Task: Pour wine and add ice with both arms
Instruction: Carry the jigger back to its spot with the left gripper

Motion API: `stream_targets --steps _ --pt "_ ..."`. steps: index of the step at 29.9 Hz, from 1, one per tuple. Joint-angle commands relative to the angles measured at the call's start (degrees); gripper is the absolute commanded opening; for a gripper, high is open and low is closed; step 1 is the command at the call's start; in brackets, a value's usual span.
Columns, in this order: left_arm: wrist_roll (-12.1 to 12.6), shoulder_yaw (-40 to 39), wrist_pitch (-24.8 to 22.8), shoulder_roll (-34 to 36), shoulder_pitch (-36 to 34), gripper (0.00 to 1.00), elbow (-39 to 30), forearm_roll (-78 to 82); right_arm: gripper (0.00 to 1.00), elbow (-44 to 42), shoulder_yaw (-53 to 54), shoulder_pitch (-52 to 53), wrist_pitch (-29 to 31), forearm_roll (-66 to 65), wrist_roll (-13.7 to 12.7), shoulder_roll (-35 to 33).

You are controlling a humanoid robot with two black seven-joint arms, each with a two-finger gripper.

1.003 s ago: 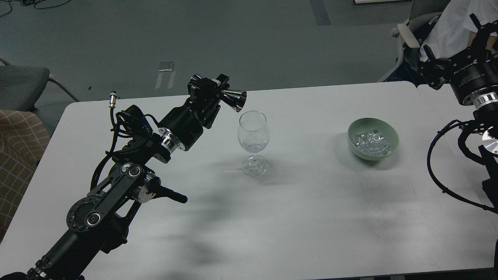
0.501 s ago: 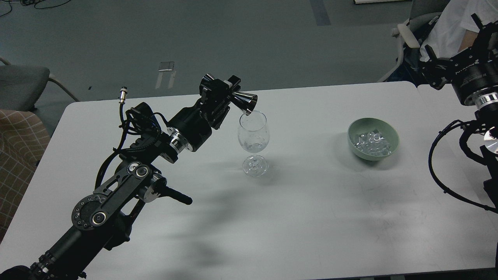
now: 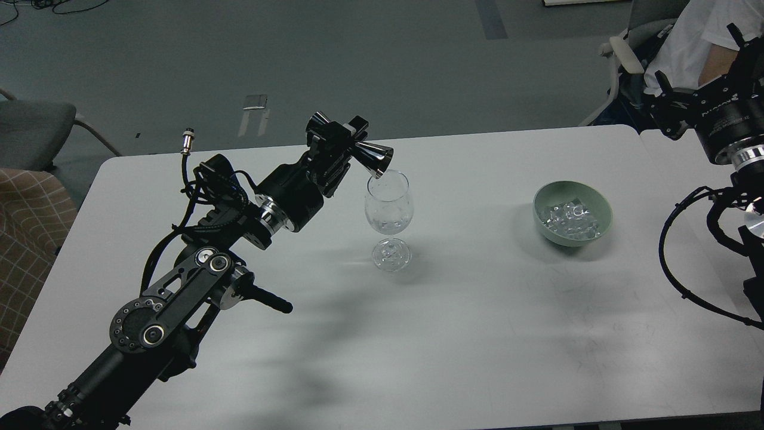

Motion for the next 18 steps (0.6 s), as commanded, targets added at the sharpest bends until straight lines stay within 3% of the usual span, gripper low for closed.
stream_targets --steps 1,18 --pt "0.00 -0.09 0.00 0.00 -0.05 0.00 0.05 -0.52 1.00 0.00 0.08 -0.06 -0.10 0.00 0.08 0.02" --pt "0.09 -8.17 0.61 -1.32 0.74 0.00 -0.04 -20.21 1.00 0.00 1.93 -0.58 -0.54 0.18 -0.19 0.54"
